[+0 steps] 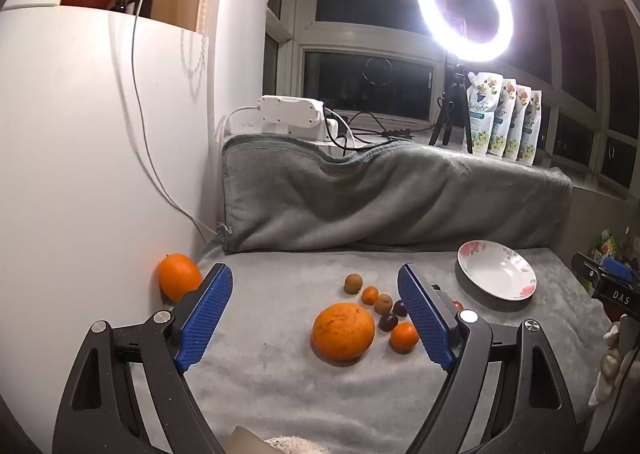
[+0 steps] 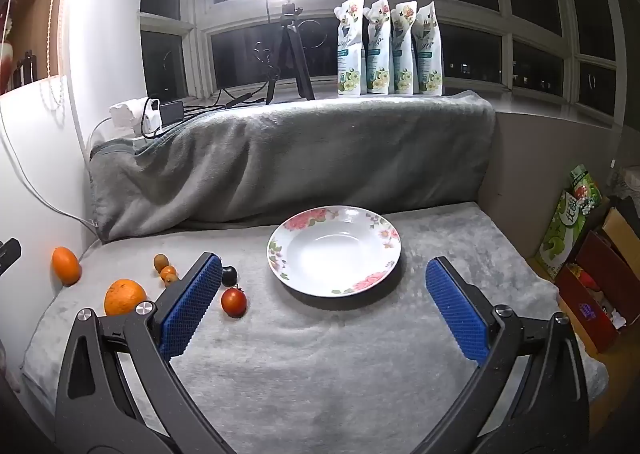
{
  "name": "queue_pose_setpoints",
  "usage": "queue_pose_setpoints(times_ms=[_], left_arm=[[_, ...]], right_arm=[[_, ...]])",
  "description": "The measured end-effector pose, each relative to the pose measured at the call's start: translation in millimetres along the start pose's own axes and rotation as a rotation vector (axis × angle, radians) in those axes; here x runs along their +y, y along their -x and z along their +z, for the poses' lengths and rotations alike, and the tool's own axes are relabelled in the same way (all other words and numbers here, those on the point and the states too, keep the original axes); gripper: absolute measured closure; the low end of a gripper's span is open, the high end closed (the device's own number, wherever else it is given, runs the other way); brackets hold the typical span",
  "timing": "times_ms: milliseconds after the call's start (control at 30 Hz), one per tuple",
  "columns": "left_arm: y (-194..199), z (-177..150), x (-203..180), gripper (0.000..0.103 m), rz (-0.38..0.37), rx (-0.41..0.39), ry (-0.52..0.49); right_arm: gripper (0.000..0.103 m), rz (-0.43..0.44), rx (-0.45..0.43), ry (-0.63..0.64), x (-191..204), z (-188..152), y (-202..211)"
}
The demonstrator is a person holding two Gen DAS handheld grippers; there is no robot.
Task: Organize fruits
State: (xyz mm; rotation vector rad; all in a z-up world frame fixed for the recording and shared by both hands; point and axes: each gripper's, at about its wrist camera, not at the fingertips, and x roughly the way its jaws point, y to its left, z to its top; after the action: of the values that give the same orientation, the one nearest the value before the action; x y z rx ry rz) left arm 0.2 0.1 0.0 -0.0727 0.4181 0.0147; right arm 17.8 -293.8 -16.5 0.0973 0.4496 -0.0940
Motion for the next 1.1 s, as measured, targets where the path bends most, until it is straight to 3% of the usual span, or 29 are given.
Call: queue_pose_setpoints(times_ms=[633, 1100], left_arm=[[-3.5, -0.2, 1.2, 0.018, 0.005, 0.004, 0.003], [-1.6, -1.3, 1.0, 0.018, 0.005, 0.006, 0.006]], right_arm=[[0.000, -0.021, -0.007, -0.003, 0.3, 2.3, 0.8], [0.000, -0.082, -0.030, 0.019, 3.9, 4.7, 4.5]])
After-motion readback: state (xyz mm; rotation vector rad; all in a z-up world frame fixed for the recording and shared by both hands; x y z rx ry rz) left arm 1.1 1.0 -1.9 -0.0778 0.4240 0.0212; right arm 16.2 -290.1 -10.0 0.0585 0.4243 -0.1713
